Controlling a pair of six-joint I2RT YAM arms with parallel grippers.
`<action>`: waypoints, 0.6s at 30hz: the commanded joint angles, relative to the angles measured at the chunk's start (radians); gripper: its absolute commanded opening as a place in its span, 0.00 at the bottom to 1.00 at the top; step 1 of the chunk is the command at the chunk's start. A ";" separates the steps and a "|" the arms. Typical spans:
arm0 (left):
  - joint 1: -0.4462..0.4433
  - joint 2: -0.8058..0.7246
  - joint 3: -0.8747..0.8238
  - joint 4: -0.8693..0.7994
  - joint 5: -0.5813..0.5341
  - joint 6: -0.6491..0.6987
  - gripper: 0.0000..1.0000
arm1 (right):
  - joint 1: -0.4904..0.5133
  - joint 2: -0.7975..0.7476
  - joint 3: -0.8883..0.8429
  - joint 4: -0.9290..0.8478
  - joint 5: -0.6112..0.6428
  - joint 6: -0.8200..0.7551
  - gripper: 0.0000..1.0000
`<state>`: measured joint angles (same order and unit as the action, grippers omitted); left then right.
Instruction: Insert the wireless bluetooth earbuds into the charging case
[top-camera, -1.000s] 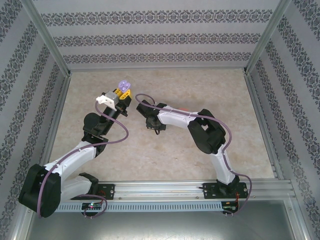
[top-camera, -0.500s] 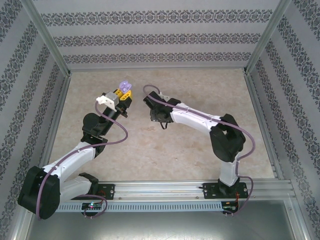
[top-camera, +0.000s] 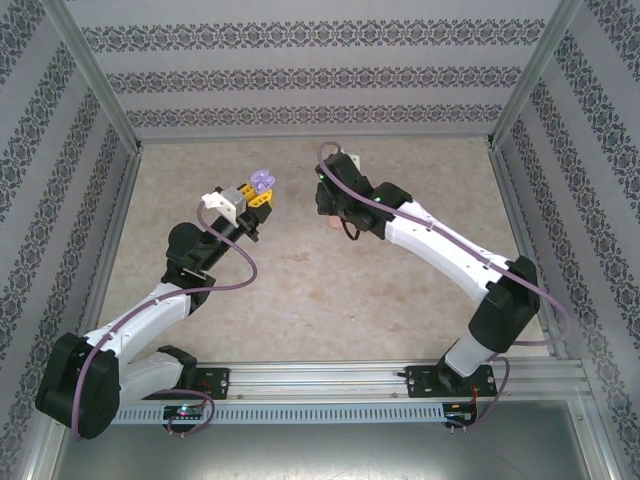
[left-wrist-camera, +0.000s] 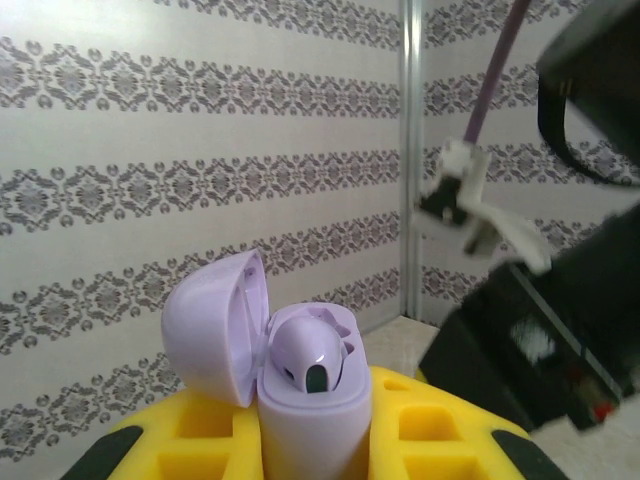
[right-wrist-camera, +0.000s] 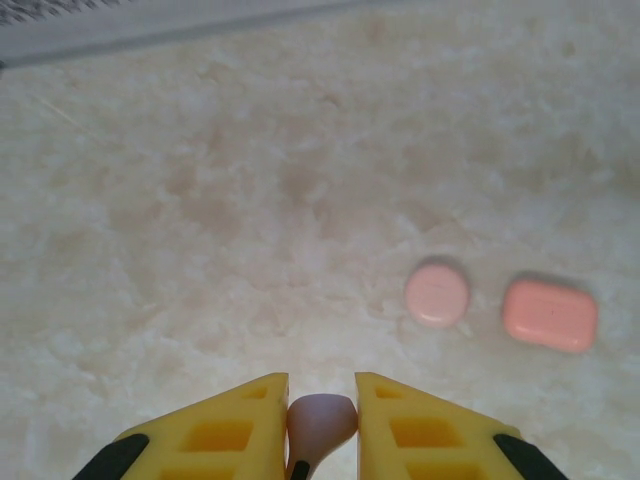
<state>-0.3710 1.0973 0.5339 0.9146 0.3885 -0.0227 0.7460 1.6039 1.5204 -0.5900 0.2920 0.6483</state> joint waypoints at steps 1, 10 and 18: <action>0.010 -0.002 0.034 -0.013 0.087 0.023 0.00 | -0.003 -0.073 0.036 0.033 0.018 -0.074 0.23; -0.009 0.037 0.065 -0.077 0.183 0.047 0.00 | 0.009 -0.193 0.014 0.115 -0.022 -0.165 0.24; -0.036 0.087 0.105 -0.112 0.241 0.063 0.00 | 0.051 -0.255 -0.026 0.207 -0.075 -0.266 0.24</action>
<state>-0.3923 1.1767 0.5949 0.8127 0.5728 0.0181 0.7765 1.3785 1.5185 -0.4454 0.2512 0.4526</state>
